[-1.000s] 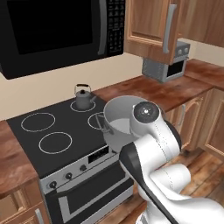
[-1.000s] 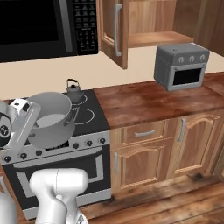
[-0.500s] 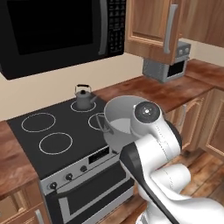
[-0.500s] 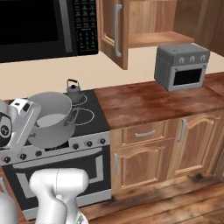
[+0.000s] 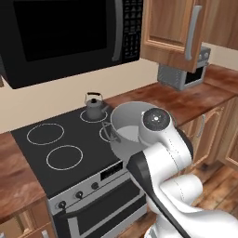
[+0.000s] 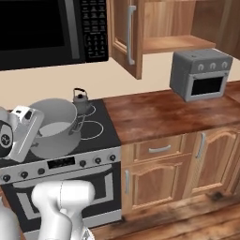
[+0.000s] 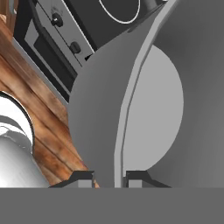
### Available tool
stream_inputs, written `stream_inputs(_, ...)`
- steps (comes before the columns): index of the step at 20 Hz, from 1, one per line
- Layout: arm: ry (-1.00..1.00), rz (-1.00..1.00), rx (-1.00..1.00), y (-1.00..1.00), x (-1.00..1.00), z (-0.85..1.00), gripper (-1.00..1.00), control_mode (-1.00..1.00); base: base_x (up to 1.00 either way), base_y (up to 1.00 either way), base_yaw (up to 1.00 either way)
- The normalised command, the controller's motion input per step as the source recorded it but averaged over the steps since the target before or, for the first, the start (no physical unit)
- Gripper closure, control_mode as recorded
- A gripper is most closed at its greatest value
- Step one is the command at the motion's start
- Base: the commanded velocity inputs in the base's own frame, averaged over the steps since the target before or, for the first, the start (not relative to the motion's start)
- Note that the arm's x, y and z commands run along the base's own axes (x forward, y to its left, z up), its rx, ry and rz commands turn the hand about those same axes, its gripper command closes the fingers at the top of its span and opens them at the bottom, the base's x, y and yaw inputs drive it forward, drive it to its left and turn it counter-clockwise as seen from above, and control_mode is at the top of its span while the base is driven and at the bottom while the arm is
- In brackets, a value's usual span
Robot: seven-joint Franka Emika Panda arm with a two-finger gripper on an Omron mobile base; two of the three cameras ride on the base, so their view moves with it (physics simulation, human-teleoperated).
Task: Pick the kettle from the cabinet and place it on a stove burner. Then pick the pot from the counter and place it on another stove burner. Finally, turn both burners on.
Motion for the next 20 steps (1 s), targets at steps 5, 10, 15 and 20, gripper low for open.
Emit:
stream_inputs(5, 0.00, 0.00, 0.00, 0.00, 0.00, 0.00, 1.00, 1.00, 0.35, 0.00, 0.03)
stream_inputs(10, 0.00, 0.00, 0.00, 0.00, 0.00, 0.00, 1.00, 1.00, 0.45, 0.00, 0.07)
stream_inputs(15, 0.00, 0.00, 0.00, 0.00, 0.00, 0.00, 1.00, 1.00, 0.43, 0.00, 0.07)
stream_inputs(20, 0.00, 0.00, 0.00, 0.00, 0.00, 0.00, 1.00, 1.00, 0.32, -0.02, 0.08)
